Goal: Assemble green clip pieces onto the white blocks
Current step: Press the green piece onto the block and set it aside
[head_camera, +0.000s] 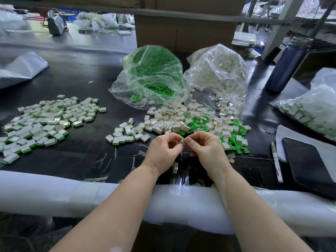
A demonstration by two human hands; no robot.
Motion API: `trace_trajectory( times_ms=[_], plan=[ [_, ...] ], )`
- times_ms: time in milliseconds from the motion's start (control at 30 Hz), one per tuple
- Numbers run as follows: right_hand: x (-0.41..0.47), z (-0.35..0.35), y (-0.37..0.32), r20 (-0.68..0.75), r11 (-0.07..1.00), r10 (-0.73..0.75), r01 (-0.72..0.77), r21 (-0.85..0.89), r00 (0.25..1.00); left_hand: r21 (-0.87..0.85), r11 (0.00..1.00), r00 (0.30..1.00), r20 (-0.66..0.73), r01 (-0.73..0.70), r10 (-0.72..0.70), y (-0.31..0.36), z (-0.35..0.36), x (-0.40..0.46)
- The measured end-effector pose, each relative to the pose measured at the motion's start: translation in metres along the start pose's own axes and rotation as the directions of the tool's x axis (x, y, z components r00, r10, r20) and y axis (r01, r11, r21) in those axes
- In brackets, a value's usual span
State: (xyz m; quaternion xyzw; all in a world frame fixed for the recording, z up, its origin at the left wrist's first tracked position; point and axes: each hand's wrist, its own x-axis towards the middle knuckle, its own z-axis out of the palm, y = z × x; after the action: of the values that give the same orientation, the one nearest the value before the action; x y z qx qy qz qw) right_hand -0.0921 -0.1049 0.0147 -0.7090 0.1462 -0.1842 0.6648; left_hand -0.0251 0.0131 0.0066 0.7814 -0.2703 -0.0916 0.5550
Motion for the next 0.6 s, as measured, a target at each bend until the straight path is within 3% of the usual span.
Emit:
trace_trajectory(
  times_ms=[433,600],
  plan=[
    [-0.0001,0.0,0.0004,0.02,1.0,-0.008,0.008,-0.005,1.0,-0.031,0.999,1.0,0.012,-0.018,0.019,0.0024,-0.0023,0.0003],
    [0.0001,0.0021,0.0002,0.14,0.997,0.019,-0.009,-0.072,0.99,-0.088,0.995,0.997,0.062,-0.037,0.043,0.0053,-0.0027,-0.0006]
  ],
)
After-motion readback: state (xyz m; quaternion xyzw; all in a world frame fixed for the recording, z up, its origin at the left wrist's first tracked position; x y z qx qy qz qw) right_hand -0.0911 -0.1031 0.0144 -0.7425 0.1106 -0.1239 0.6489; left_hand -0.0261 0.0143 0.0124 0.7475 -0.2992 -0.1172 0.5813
